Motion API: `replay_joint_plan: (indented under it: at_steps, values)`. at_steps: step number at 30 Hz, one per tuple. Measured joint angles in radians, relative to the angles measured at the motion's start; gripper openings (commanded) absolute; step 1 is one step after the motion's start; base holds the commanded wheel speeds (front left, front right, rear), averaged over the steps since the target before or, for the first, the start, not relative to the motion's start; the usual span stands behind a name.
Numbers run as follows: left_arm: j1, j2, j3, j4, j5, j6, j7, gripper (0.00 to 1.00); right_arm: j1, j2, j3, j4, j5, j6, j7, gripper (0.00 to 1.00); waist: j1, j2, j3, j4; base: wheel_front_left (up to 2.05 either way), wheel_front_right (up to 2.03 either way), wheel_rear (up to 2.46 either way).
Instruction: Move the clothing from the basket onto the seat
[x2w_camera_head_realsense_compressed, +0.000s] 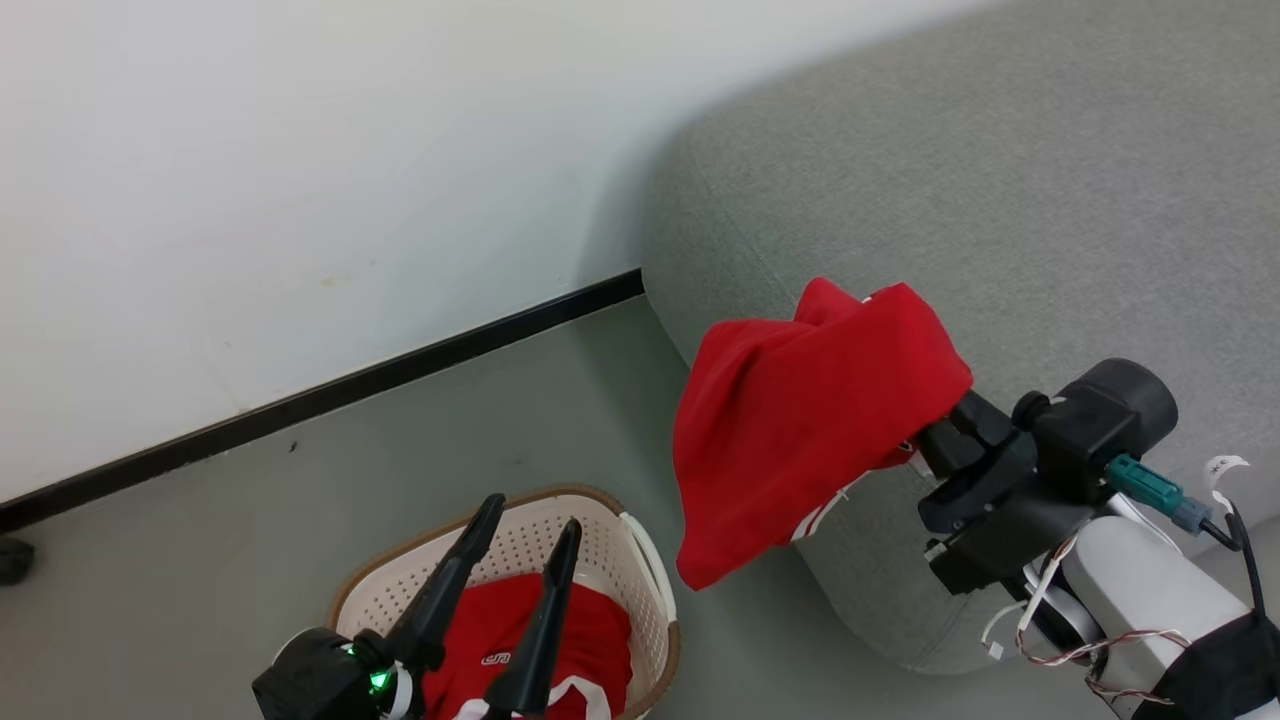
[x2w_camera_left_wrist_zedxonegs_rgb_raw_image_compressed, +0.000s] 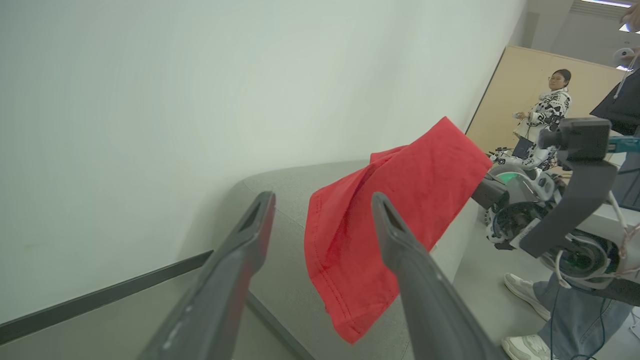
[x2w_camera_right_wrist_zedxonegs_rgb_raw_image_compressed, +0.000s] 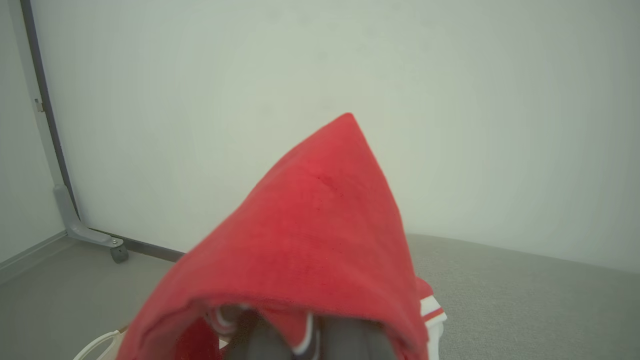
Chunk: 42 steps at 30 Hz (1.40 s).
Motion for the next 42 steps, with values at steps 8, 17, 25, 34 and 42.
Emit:
replay_joint_plan:
  at_steps: [8, 17, 25, 34, 42]
  values:
    - [0.016, -0.016, -0.021, 0.0, 0.034, -0.01, -0.008, 1.0, 0.001, -0.028, -0.043, -0.045, -0.012, -0.016, 0.0, 0.0, 0.0, 0.0, 0.01, -0.063, 0.0, 0.0, 0.0]
    - [0.015, -0.024, -0.017, 0.007, 0.046, -0.027, -0.014, 1.0, 0.02, -0.046, -0.085, -0.074, -0.017, -0.026, 0.0, 0.0, 0.0, 0.0, 0.033, -0.115, 0.0, 0.0, 0.0]
    - [0.006, -0.031, -0.021, 0.014, 0.051, -0.044, -0.016, 1.0, 0.061, -0.055, -0.13, -0.081, -0.015, -0.044, 0.0, 0.0, 0.0, 0.0, 0.054, -0.134, 0.0, 0.0, 0.0]
    - [0.007, -0.026, -0.036, 0.007, 0.067, -0.045, -0.016, 1.0, 0.036, -0.056, -0.242, -0.029, 0.045, -0.048, 0.0, 0.0, 0.0, 0.0, 0.097, -0.126, 0.0, 0.0, 0.0]
    - [-0.001, 0.003, -0.06, -0.021, 0.097, -0.054, 0.007, 1.0, -0.064, -0.063, -0.368, 0.061, 0.117, -0.047, 0.0, 0.0, 0.0001, 0.0, 0.168, -0.103, 0.0, 0.0, 0.0]
